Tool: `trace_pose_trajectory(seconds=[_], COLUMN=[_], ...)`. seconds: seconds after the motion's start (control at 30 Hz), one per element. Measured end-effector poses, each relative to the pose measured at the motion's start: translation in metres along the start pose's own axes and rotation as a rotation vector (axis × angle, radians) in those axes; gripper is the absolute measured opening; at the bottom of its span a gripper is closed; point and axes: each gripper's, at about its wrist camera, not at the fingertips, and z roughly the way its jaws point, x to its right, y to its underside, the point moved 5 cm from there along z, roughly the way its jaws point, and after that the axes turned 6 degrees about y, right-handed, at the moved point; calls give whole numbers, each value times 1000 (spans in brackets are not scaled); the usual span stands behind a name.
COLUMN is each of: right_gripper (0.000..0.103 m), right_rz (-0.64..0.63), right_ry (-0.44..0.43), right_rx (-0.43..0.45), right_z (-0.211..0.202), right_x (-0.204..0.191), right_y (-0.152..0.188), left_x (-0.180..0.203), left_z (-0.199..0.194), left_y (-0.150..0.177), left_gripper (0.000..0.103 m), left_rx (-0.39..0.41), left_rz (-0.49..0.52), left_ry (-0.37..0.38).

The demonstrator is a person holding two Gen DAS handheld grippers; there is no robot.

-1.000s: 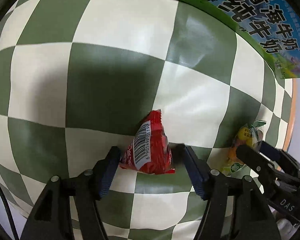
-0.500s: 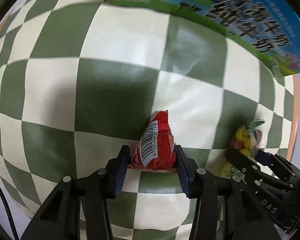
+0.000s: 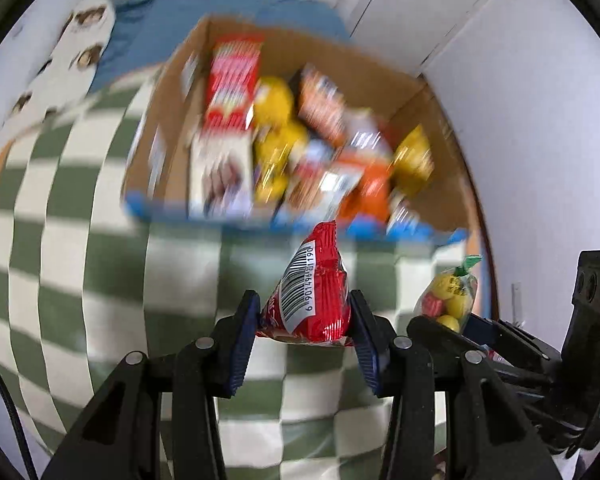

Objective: Organize snacks
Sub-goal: 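Carry both packets into the box and open both grippers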

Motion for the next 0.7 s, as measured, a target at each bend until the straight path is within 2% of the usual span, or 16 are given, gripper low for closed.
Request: trace_pose_trajectory(seconds=[0.13, 0.2, 0.33, 0.43, 0.53, 0.63, 0.67, 0.7], right_gripper=[55, 55, 55, 55, 55, 57, 68, 77], right_rz=[-21, -27, -40, -50, -58, -56, -43, -34], right_ry=[42, 62, 104, 132, 154, 159, 155, 154], right_rx=[45, 23, -35, -76, -116, -195, -217, -225], right_z=[1, 14, 46, 68, 86, 105, 111, 114], right_x=[-6, -9, -7, -2, 4, 8, 11, 13], right_y=[-56, -84, -115, -120, -116, -109, -106, -104], left_x=[9, 10, -1, -4, -12, -20, -22, -25], left_z=[2, 13, 44, 60, 80, 98, 102, 105], left_y=[-50, -69, -99, -111, -111, -104, -102, -99], left_gripper=[42, 42, 42, 42, 43, 43, 44, 51], left_rx=[23, -3, -87, -142, -207, -279, -291, -304], left_rz=[39, 44, 34, 21, 10, -20, -24, -33], left_ry=[-12, -26, -53, -75, -84, -79, -80, -81])
